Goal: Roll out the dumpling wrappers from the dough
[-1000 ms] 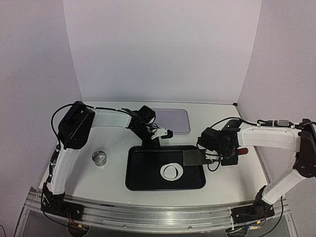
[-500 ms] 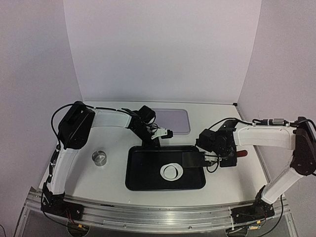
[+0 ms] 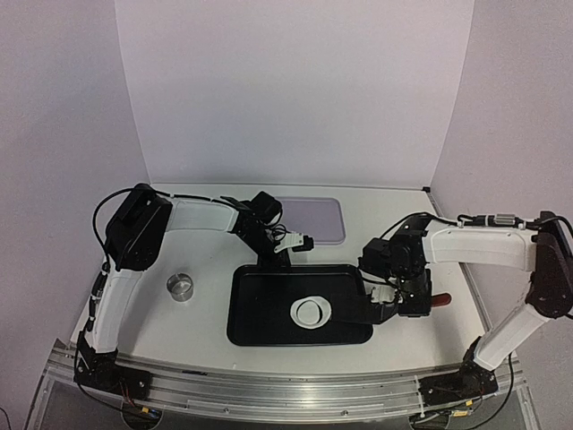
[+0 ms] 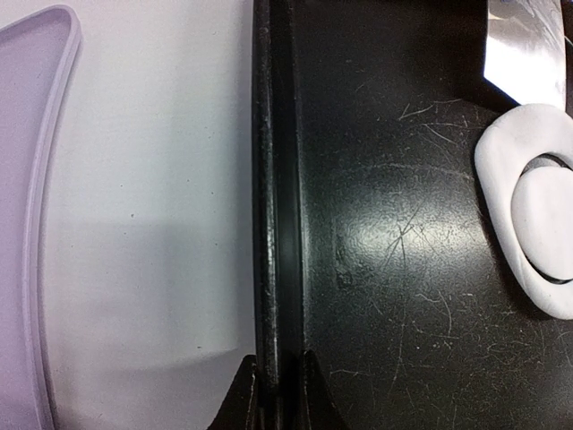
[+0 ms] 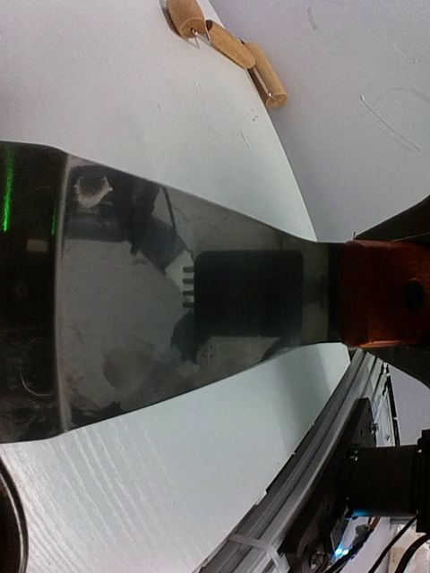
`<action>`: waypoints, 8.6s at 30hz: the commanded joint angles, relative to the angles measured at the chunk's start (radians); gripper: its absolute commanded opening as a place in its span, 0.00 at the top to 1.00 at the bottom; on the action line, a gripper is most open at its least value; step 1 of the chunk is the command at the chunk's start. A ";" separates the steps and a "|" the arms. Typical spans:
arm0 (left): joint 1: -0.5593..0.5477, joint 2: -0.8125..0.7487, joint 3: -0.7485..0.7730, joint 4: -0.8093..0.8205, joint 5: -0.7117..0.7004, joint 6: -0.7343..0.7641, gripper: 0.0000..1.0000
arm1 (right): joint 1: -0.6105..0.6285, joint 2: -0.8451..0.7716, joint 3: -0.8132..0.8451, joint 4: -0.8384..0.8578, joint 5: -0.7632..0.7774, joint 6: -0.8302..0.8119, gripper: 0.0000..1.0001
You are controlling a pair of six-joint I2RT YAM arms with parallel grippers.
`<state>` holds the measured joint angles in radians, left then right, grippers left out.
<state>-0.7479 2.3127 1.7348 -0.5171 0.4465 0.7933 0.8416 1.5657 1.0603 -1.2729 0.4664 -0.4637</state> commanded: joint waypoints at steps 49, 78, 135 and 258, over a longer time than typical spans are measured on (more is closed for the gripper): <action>-0.022 -0.001 0.005 0.004 -0.053 0.098 1.00 | -0.044 0.038 0.055 -0.046 -0.361 0.195 1.00; -0.022 -0.004 -0.015 0.008 -0.067 0.107 1.00 | -0.023 0.157 0.233 -0.003 -0.325 0.230 1.00; -0.014 -0.011 -0.027 0.010 -0.047 0.091 1.00 | 0.098 0.222 0.341 -0.144 0.230 0.032 1.00; 0.021 -0.002 -0.036 0.015 -0.014 0.078 1.00 | 0.514 0.621 0.739 -0.117 0.035 0.558 1.00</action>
<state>-0.7344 2.3127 1.7191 -0.5099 0.5022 0.7898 1.3573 2.1654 1.7382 -1.3495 0.4657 0.1588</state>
